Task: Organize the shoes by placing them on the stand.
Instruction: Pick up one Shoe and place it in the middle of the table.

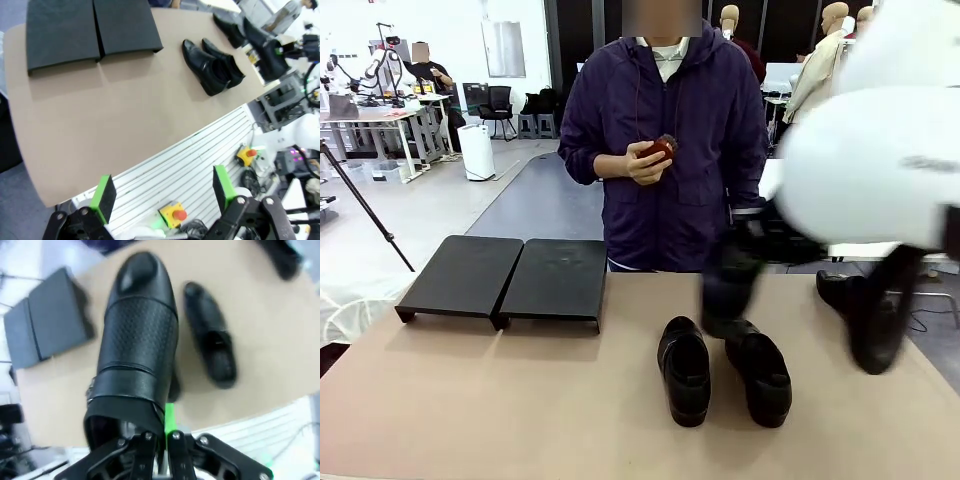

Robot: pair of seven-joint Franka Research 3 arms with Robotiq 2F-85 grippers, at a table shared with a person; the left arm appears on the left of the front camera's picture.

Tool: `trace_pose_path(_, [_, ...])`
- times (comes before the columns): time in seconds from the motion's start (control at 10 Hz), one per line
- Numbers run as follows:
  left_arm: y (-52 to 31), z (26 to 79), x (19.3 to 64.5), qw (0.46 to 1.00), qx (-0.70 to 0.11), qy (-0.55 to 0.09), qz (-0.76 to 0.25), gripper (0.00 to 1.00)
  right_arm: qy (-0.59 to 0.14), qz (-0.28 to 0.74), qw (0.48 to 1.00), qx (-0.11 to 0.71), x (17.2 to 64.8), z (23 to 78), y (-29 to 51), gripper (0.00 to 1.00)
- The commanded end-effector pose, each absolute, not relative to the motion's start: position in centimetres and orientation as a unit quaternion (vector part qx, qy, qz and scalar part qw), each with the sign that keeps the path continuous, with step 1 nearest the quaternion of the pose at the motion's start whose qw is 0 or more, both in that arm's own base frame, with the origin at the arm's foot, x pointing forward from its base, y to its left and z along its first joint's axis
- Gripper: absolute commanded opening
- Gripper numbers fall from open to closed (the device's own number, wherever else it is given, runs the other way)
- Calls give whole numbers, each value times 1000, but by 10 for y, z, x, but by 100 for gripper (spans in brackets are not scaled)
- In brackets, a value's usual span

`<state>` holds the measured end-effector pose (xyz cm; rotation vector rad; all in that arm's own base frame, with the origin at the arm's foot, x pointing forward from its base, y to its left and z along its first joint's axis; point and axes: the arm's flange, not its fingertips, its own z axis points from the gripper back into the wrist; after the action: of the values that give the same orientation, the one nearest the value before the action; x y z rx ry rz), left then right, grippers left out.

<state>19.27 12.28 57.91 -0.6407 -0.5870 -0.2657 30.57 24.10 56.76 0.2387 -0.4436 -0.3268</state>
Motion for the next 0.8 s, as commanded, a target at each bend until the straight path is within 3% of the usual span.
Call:
trace_pose_path(0.0, [123,579,192,894,-316,-288,-135,100,-210,-125,962,124,357,554,300,0])
trace_pose_path(0.2, [123,579,192,894,-316,-288,-135,100,-192,-92,968,136,373,516,379,0])
trace_pose_path(0.7, [123,579,192,894,-316,-288,-135,100,-110,-56,982,141,375,412,483,0])
